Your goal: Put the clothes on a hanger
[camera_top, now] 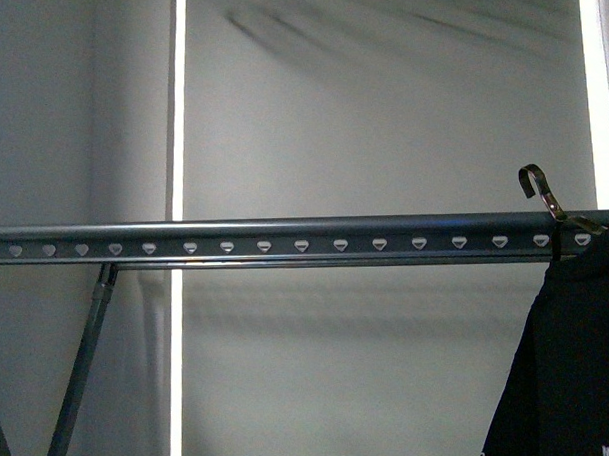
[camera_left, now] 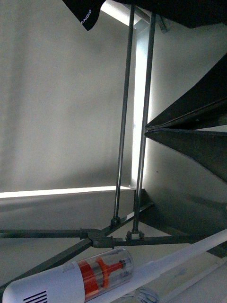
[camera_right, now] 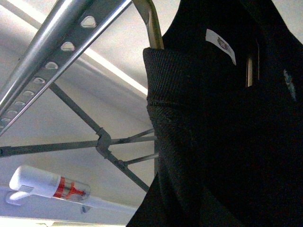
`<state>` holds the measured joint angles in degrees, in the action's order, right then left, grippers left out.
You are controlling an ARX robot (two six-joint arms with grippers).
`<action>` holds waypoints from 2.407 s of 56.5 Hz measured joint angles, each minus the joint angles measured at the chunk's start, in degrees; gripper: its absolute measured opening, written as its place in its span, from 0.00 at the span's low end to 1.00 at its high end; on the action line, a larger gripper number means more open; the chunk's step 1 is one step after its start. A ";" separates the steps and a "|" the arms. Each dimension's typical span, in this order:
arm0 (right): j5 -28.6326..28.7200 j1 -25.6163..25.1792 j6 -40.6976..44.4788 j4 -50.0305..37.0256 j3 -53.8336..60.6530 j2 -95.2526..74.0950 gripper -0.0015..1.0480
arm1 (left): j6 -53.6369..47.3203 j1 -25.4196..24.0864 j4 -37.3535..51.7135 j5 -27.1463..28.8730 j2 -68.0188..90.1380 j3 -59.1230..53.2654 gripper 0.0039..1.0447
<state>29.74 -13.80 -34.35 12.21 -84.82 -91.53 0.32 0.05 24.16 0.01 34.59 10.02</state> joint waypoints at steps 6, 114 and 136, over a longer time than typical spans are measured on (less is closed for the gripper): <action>-2.40 0.66 -0.26 3.15 -2.89 -1.79 0.03 | 0.00 0.00 -0.20 0.00 -2.14 -1.66 0.03; -29.55 13.57 33.90 -11.63 81.07 88.52 0.11 | -0.20 0.00 -24.02 0.07 -34.34 -8.98 0.03; -29.66 13.57 34.16 -12.00 84.46 91.27 0.02 | -0.22 0.00 -24.02 0.04 -34.34 -8.98 0.03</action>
<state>0.08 -0.23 -0.19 0.21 -0.36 -0.25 0.10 0.05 0.14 0.05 0.25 1.04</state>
